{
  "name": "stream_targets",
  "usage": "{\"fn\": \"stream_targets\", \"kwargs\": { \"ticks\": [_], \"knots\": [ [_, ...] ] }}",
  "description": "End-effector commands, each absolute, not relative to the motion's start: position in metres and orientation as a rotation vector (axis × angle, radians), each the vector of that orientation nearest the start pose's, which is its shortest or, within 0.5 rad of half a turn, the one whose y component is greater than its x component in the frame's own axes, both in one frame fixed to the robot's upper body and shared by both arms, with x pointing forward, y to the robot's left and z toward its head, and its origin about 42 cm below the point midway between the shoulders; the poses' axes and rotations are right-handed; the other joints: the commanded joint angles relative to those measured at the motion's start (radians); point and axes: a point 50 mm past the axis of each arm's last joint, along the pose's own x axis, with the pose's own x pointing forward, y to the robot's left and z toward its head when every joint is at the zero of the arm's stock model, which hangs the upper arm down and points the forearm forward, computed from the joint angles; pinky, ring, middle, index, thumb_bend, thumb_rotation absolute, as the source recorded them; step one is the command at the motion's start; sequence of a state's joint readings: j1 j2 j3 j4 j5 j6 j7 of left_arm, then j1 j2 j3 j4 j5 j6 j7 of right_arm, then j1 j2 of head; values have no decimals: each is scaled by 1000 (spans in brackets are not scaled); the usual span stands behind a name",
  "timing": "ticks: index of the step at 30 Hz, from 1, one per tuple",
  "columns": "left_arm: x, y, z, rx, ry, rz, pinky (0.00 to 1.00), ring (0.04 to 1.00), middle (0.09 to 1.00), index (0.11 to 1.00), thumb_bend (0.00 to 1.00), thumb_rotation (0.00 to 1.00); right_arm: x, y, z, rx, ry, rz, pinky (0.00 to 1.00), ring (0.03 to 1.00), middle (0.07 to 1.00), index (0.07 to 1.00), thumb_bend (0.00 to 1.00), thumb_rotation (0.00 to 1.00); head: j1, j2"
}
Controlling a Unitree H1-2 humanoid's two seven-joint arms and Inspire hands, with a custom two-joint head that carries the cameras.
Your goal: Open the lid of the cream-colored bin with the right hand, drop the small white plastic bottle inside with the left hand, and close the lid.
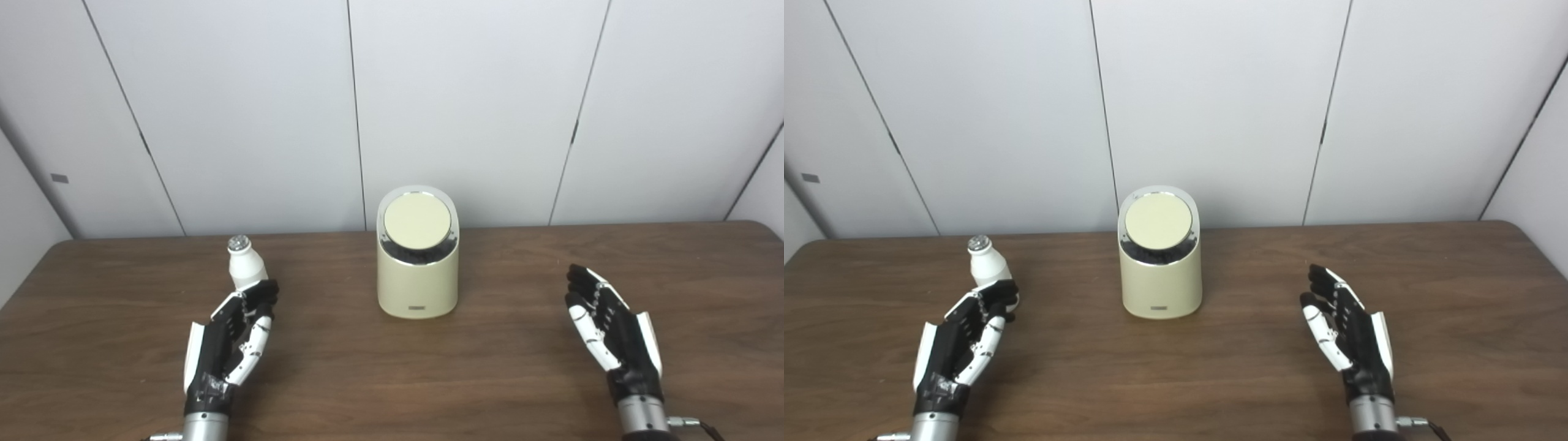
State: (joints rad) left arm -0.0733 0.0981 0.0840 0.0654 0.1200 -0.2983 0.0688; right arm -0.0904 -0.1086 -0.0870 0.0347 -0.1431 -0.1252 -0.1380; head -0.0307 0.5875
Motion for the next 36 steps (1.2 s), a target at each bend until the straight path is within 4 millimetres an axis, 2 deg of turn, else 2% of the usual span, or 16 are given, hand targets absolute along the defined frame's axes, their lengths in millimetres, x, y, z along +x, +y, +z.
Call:
{"fn": "stream_targets", "kwargs": {
  "ticks": [1, 7, 20, 24, 26, 29, 31, 34, 36],
  "knots": [
    [301, 261, 123, 210, -332, 107, 650, 740, 748, 733, 231, 493, 306, -269, 121, -242, -195, -195, 756, 819, 822, 803, 210, 634, -1, 1],
    [301, 261, 123, 210, -332, 105, 645, 739, 748, 733, 225, 494, 306, -268, 121, -253, -195, -198, 754, 815, 816, 799, 214, 657, -2, -1],
    [302, 259, 122, 200, -328, 105, 647, 739, 749, 732, 237, 496, 306, -270, 121, -255, -196, -193, 761, 824, 826, 806, 211, 633, 3, -8],
    [302, 258, 121, 205, -333, 106, 651, 740, 749, 733, 232, 495, 307, -269, 133, -244, -223, -157, 773, 831, 845, 829, 270, 702, 8, -10],
    [302, 257, 120, 204, -333, 105, 649, 737, 747, 732, 226, 490, 311, -265, 148, -236, -254, -114, 766, 832, 849, 836, 283, 717, 7, -10],
    [301, 258, 120, 200, -330, 107, 648, 736, 748, 733, 239, 506, 318, -263, 167, -247, -280, -60, 805, 878, 886, 871, 402, 748, 4, -10],
    [301, 258, 119, 197, -327, 109, 650, 735, 748, 734, 248, 513, 325, -262, 183, -315, -287, -32, 845, 924, 929, 916, 685, 815, 6, -10],
    [301, 258, 120, 198, -329, 110, 648, 731, 744, 731, 237, 501, 340, -260, 212, -424, -307, -7, 938, 988, 991, 985, 950, 919, 2, -12],
    [302, 258, 119, 201, -331, 111, 648, 733, 744, 731, 233, 490, 350, -257, 226, -451, -325, 0, 972, 997, 998, 997, 988, 940, 2, -16]
  ]
}}
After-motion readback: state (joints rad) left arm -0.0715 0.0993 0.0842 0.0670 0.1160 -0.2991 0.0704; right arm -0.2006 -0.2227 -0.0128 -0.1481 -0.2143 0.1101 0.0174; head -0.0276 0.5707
